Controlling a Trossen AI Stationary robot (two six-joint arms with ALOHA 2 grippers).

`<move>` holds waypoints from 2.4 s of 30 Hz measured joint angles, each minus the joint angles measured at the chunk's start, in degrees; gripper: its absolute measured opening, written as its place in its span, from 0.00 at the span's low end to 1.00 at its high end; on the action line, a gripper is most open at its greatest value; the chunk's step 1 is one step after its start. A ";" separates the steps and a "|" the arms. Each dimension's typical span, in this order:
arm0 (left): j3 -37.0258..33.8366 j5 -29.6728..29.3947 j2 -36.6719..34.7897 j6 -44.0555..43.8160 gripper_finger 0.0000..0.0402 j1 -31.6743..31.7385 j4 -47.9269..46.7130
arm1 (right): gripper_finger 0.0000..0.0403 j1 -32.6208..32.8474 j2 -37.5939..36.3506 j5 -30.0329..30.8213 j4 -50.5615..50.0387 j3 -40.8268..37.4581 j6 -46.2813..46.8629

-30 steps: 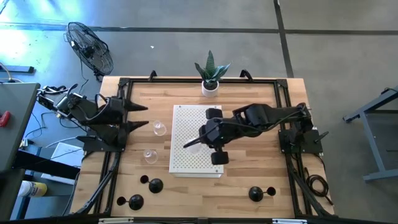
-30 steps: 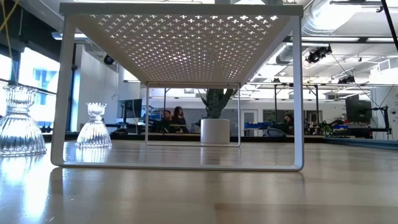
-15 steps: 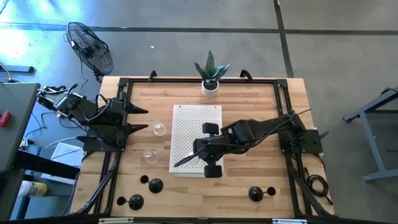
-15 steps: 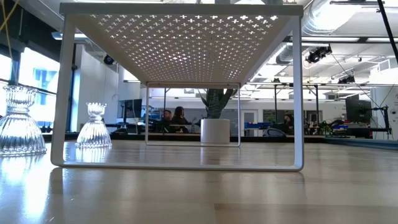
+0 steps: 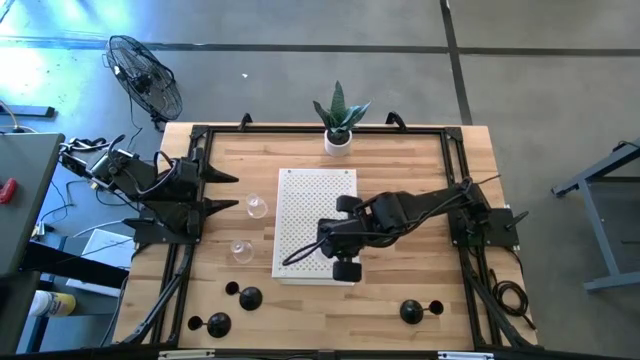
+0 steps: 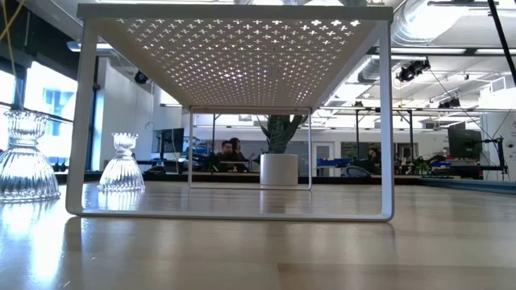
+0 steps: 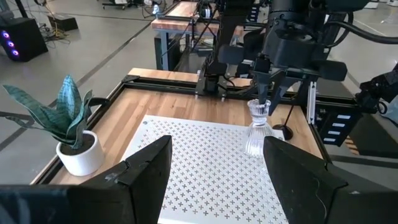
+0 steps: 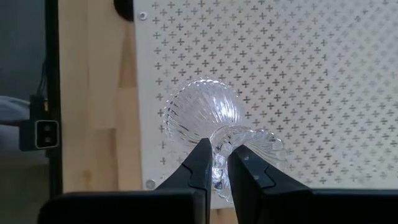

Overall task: Pick & Place candle stick holders
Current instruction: Put the top transparent glass candle holder on the shelf

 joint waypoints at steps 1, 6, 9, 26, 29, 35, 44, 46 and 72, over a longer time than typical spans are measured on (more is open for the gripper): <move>0.00 0.02 0.00 0.00 0.62 0.00 0.00 | 0.06 0.02 0.07 -0.27 0.04 0.00 0.29; 0.00 0.00 0.00 0.00 0.62 0.00 0.06 | 0.06 0.27 1.20 -0.73 -0.16 -0.02 0.44; 0.00 0.00 -0.02 0.00 0.62 0.00 0.04 | 0.07 0.21 1.79 -1.52 0.14 -0.02 0.15; 0.00 -0.02 0.00 0.00 0.62 0.00 0.00 | 0.11 -1.69 2.22 -6.11 2.70 0.00 -1.69; 0.00 -0.02 0.00 0.00 0.62 0.00 0.00 | 0.13 -1.98 2.22 -6.24 2.87 0.00 -0.93; 0.00 -0.04 0.00 0.00 0.62 -0.02 0.00 | 0.20 -2.05 2.25 -6.15 2.94 0.00 -0.63; 0.00 -0.07 0.00 0.00 0.62 0.00 0.00 | 0.32 -2.05 2.27 -5.75 4.90 0.00 -1.09; 0.00 -0.07 0.00 0.00 0.62 0.00 0.00 | 0.34 -2.05 2.27 -5.80 5.57 0.00 -1.67; 0.00 -0.06 0.00 0.02 0.62 0.00 0.00 | 0.35 -2.03 2.27 -8.69 11.87 0.00 -7.43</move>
